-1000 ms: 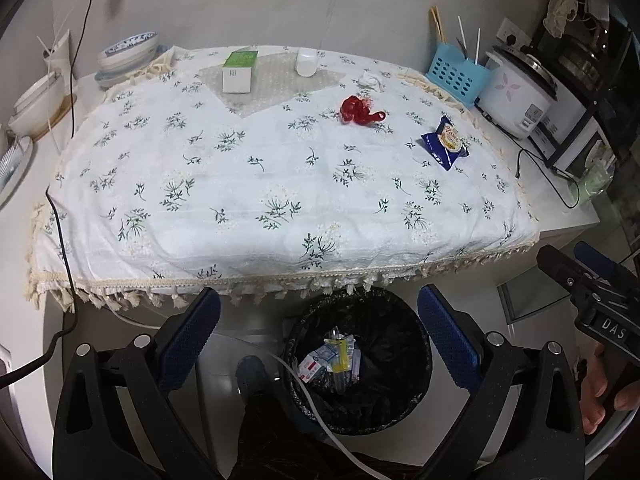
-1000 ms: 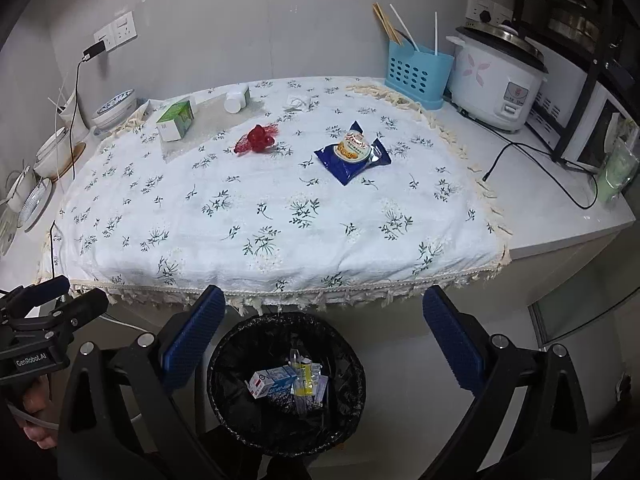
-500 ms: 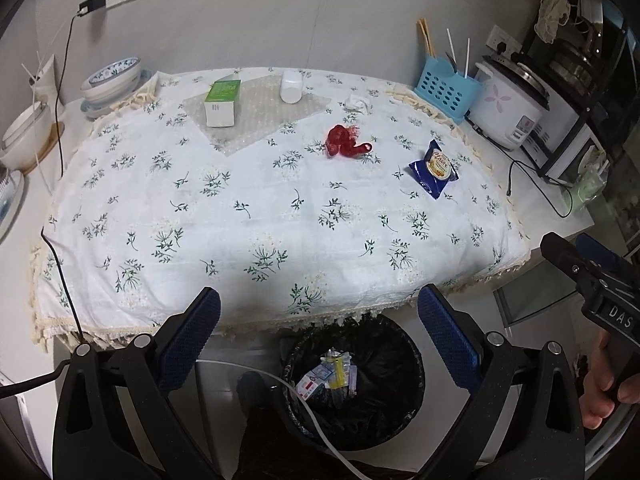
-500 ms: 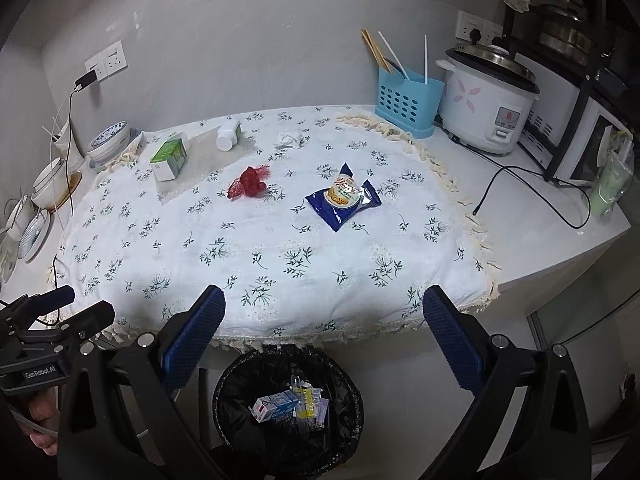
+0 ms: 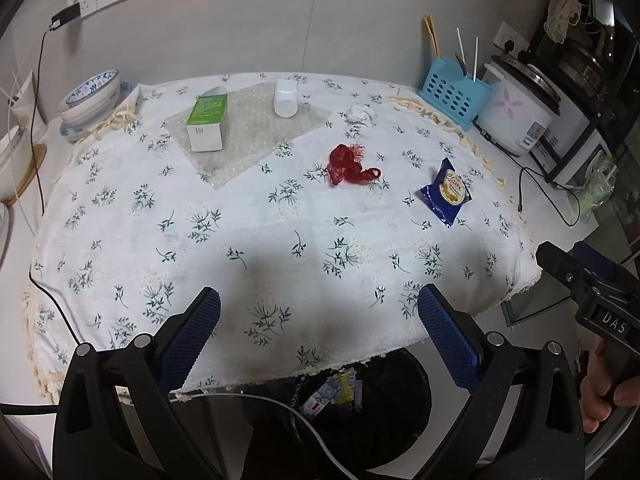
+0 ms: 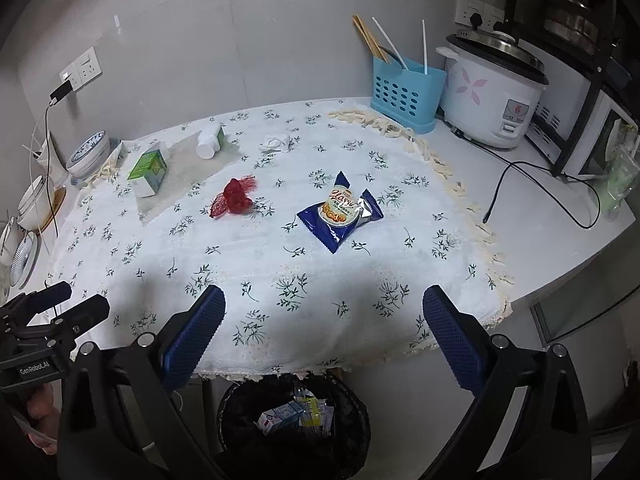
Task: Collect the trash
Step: 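Move both grippers back up over the table toward the red net, then grasp the red mesh net with the left gripper while the right gripper grasps the blue cookie packet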
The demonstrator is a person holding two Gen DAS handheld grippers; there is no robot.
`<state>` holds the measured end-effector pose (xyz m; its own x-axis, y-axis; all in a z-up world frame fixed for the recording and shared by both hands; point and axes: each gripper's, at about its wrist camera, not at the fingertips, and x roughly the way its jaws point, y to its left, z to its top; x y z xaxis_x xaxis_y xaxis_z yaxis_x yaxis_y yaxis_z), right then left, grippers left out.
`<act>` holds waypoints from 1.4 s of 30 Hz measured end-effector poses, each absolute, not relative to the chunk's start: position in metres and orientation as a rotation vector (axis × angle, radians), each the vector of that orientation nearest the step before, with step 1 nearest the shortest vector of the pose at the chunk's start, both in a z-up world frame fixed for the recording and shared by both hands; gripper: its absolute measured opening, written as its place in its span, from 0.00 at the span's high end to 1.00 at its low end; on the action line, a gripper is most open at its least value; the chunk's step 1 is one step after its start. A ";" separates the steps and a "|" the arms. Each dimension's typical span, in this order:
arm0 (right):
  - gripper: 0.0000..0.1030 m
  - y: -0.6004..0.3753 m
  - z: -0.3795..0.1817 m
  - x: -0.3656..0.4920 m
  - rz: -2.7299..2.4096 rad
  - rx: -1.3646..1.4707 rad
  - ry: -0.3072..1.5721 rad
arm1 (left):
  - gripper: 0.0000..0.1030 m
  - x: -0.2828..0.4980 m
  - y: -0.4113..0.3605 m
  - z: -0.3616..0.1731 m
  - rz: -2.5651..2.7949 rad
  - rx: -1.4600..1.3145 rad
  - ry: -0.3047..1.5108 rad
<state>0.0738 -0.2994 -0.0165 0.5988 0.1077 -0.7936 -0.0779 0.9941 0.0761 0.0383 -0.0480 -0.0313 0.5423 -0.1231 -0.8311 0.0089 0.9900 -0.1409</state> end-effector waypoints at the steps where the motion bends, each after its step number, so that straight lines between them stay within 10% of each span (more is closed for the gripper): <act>1: 0.08 -0.300 -0.018 0.078 0.106 0.036 0.927 | 0.06 0.043 -0.048 -0.032 -0.078 -0.124 0.998; 34: 0.08 -0.306 -0.097 0.226 -0.072 0.153 1.095 | 0.13 0.265 -0.085 -0.114 -0.158 -0.075 1.121; 42: 0.08 -0.308 -0.113 0.242 -0.095 0.191 1.132 | 0.37 0.282 -0.096 -0.135 -0.149 -0.018 1.165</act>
<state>0.2425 -0.3081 -0.1125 0.4226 0.0210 -0.9061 0.1720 0.9797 0.1029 0.2821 -0.0960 -0.1351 0.3858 -0.1263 -0.9139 0.1079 0.9900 -0.0912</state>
